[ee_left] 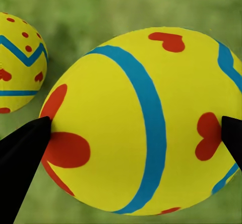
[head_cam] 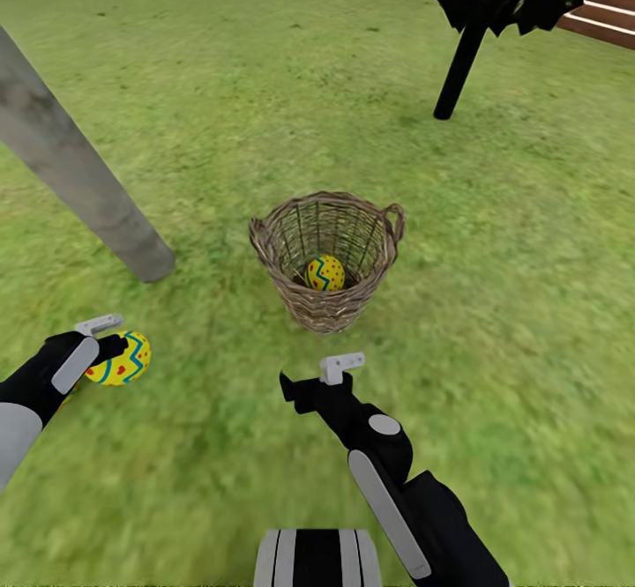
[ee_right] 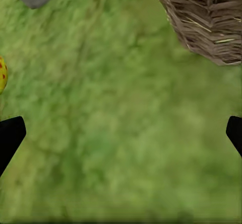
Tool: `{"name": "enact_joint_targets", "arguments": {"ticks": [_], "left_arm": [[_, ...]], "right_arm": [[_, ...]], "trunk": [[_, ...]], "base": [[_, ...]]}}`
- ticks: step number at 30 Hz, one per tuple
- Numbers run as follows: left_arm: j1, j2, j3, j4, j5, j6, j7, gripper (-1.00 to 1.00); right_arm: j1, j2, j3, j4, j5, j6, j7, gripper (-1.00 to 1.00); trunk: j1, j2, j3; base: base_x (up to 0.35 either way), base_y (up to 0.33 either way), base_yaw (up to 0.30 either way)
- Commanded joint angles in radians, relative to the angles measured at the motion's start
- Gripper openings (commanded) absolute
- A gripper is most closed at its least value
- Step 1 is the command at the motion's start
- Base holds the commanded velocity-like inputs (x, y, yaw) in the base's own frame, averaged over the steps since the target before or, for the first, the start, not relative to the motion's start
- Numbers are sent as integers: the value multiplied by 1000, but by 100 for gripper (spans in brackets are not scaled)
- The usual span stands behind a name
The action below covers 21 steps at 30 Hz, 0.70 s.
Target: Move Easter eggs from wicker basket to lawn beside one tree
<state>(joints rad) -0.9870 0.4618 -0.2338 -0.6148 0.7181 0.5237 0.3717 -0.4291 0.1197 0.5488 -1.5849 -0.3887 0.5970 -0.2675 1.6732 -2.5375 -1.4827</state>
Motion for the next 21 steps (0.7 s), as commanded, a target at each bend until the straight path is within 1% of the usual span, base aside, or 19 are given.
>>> {"name": "enact_joint_targets", "arguments": {"ticks": [1,4,9,16,18,21], "left_arm": [[0,-1,-8,-3,10,2,13,-100],[0,-4,-7,-3,10,1,28,-100],[-1,-4,-7,-1,10,2,34,-100],[-1,8,-7,6,6,2,33,-100],[-1,10,-7,3,5,2,34,-100],[-1,20,-8,-2,4,1,35,-100]], "right_arm": [[-1,0,3,-1,-10,3,-10,100],[-1,0,3,-1,-10,3,-10,100],[-2,-1,3,-1,-9,4,-11,100],[-1,-2,2,-1,-7,4,-13,100],[-1,-2,2,-1,-7,4,-13,100],[-1,-1,3,-1,-7,4,-13,100]], "trunk": [[0,-1,-5],[2,-1,-16],[4,-2,-36],[7,-4,-63],[7,-4,-63],[7,-4,-63]], "base": [[0,0,0],[0,0,0],[0,0,0],[0,0,0],[0,0,0],[0,0,0]]}}
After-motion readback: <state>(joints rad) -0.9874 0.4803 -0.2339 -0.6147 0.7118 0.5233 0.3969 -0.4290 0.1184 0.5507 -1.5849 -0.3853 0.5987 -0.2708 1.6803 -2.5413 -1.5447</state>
